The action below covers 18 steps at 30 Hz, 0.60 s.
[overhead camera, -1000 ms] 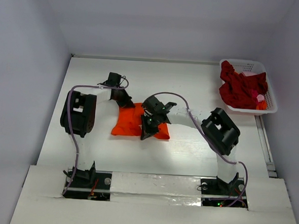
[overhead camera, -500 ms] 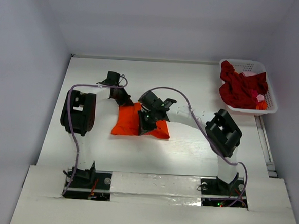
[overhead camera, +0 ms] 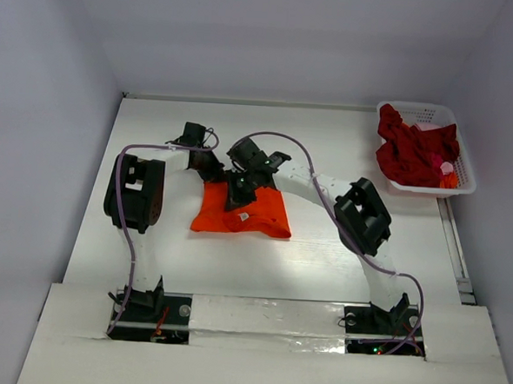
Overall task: Fold and stack the t-shirts
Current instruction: Fold the tshirt
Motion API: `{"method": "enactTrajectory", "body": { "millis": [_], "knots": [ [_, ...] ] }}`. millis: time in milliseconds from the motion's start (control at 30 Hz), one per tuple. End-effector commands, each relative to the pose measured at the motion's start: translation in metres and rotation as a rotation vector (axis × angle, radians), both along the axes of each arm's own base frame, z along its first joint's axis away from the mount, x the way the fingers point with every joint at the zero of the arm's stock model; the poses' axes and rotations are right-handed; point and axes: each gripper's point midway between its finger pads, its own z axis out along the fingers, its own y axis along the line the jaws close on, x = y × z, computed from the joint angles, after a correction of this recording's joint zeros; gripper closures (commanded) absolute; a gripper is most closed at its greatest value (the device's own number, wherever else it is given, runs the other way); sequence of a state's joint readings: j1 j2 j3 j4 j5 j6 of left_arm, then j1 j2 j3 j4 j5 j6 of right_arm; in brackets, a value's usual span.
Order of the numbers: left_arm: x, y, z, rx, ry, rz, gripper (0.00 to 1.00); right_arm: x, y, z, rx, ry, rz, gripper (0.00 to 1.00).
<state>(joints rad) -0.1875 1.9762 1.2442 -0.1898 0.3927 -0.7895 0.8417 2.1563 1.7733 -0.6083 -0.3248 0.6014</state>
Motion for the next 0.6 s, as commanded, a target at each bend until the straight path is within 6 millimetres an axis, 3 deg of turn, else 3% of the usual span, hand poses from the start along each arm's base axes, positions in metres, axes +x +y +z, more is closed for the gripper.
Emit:
{"method": "enactTrajectory", "body": {
  "millis": [0, 67, 267, 367, 567],
  "knots": [
    [-0.005, 0.006, 0.014, 0.015, -0.024, -0.010, 1.00, 0.015, 0.002, 0.004, 0.005, -0.021, 0.009, 1.00],
    [-0.006, 0.006, 0.016, 0.014, -0.028, -0.010, 1.00, 0.021, 0.001, 0.000, -0.001, -0.023, 0.006, 1.00],
    [-0.007, 0.006, 0.018, 0.012, -0.029, -0.010, 1.00, 0.043, -0.002, 0.013, 0.020, -0.040, -0.017, 1.00],
    [-0.007, 0.006, 0.019, 0.010, -0.031, -0.007, 1.00, 0.045, 0.000, 0.015, 0.027, -0.046, -0.013, 1.00],
    [-0.006, 0.006, 0.018, 0.011, -0.030, -0.007, 1.00, 0.038, 0.002, 0.002, 0.035, -0.004, -0.008, 1.00]
  ]
}}
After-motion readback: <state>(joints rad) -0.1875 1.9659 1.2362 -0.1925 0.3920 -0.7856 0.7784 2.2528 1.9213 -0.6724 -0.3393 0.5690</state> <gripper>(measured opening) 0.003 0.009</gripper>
